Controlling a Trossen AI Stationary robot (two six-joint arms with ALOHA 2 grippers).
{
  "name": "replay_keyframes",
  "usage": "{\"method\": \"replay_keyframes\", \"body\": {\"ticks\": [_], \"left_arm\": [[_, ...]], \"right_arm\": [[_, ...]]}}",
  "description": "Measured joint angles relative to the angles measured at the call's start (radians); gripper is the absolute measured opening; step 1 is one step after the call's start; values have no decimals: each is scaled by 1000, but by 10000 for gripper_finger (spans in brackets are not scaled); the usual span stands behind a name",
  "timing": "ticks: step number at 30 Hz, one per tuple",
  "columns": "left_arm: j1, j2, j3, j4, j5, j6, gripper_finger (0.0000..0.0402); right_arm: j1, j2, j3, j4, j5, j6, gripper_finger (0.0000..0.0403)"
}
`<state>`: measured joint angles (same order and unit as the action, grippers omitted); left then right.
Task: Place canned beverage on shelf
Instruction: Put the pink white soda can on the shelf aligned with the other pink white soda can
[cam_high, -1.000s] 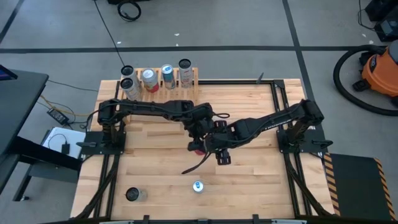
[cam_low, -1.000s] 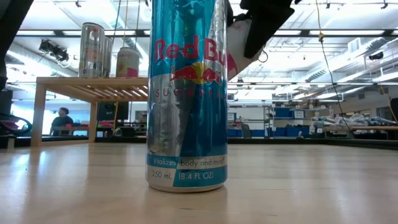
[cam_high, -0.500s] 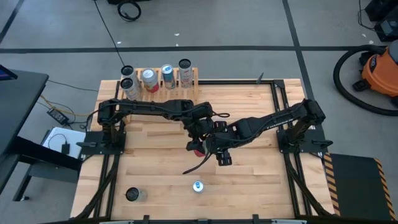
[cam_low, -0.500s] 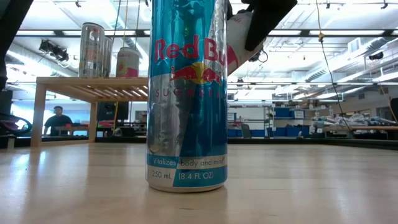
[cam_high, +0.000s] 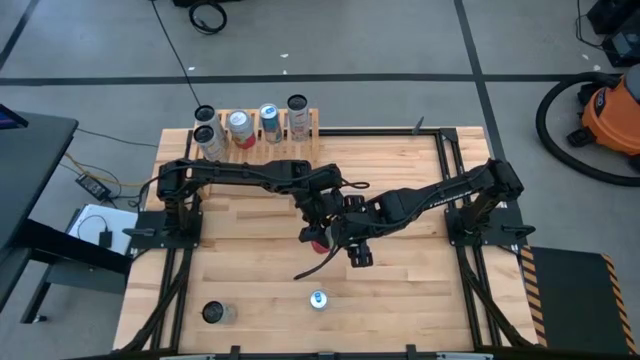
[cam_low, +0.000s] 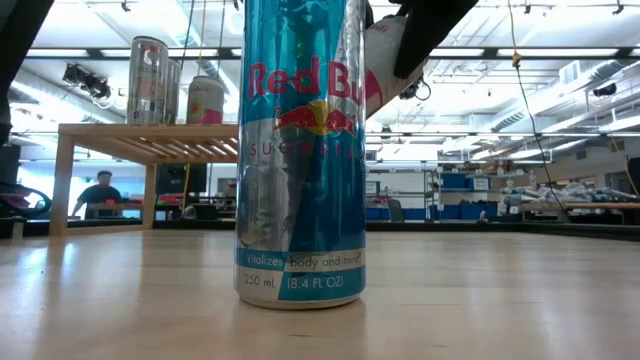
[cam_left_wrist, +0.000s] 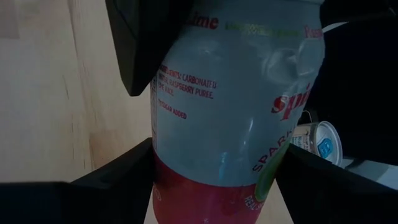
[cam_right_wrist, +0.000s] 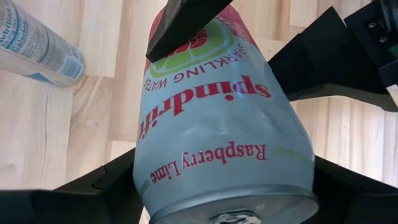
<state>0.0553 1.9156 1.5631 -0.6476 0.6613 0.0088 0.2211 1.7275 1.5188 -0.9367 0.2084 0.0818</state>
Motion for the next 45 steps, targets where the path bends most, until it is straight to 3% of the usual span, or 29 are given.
{"method": "replay_keyframes", "body": {"ticks": [27, 45], "left_arm": [[7, 5, -1, -14, -2, 49, 285], [1, -2, 1, -10, -80, 29, 270]], "right_arm": [[1, -74, 5, -58, -50, -16, 328], [8, -284, 2, -139, 66, 13, 328]]}}
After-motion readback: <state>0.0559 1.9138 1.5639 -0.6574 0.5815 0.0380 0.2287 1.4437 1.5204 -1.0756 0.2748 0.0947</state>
